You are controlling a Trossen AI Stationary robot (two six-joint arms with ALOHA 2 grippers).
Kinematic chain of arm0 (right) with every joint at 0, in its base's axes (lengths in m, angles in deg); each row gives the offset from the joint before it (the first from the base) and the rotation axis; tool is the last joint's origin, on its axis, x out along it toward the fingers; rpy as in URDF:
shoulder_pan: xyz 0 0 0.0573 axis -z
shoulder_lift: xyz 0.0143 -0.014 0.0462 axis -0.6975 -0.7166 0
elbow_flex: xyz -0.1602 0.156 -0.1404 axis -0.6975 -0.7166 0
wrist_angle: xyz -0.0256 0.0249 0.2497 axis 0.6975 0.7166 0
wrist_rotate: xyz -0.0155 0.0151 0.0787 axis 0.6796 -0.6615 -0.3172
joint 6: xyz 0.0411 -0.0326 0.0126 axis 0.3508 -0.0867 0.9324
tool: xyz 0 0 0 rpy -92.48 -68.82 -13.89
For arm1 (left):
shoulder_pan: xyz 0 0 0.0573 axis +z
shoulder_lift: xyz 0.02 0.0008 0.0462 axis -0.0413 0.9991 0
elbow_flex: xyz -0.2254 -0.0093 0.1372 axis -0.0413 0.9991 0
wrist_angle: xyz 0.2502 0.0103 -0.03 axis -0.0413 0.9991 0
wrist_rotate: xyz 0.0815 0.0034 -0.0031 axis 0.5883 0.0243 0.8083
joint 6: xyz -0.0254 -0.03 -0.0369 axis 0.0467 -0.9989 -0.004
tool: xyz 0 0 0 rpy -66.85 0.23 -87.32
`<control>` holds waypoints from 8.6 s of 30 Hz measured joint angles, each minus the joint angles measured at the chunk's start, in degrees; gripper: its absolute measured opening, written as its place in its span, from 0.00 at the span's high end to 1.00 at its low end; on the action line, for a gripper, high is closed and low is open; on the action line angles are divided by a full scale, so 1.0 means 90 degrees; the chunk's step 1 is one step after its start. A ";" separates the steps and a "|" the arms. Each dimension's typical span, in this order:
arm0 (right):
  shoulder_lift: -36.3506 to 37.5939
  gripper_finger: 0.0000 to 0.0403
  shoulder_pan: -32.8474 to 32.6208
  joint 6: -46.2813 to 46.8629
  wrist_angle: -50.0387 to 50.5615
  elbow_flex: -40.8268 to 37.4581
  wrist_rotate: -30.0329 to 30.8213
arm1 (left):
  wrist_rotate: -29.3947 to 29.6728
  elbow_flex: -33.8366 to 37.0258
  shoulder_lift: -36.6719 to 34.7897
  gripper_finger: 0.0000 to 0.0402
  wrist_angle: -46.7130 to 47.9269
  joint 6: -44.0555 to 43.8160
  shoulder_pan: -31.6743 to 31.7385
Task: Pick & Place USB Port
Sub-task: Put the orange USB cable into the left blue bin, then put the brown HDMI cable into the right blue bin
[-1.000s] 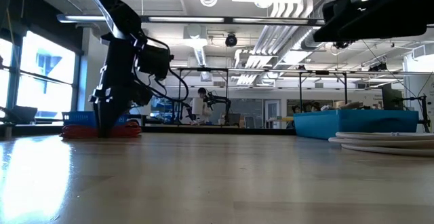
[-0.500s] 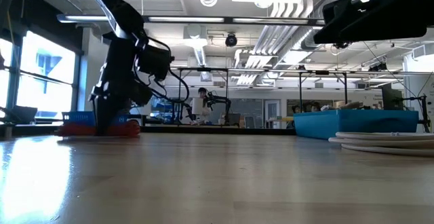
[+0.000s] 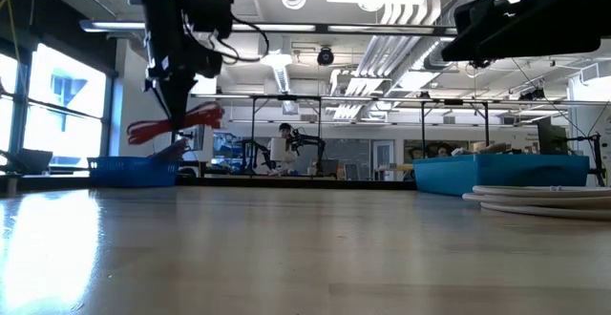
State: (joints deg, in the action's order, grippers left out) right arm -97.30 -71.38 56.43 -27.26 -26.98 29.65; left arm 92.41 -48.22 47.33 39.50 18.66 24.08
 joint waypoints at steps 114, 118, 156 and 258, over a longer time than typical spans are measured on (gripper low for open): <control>0.0002 0.49 0.0384 0.0742 0.1233 -0.0001 0.2170 | 0.0750 0.0279 -0.1657 0.63 -0.2776 0.4714 0.0036; 0.0002 0.49 0.0570 0.1701 0.1938 -0.0002 0.1690 | -0.0172 0.0279 -0.1676 0.63 -0.2362 0.4662 -0.0844; -0.0969 0.49 -0.0029 0.6298 0.4403 0.0337 -0.0721 | 0.0332 0.0286 -0.0322 0.63 -0.0499 0.2818 -0.3514; -0.2592 0.98 -0.0101 0.2226 0.5117 0.4003 0.0506 | 0.1908 0.0286 -0.0631 0.99 -0.2706 0.2905 -0.4148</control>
State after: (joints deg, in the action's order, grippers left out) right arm -120.63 -72.29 76.47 18.80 9.05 34.21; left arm 109.58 -45.64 41.65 15.14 44.80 -13.26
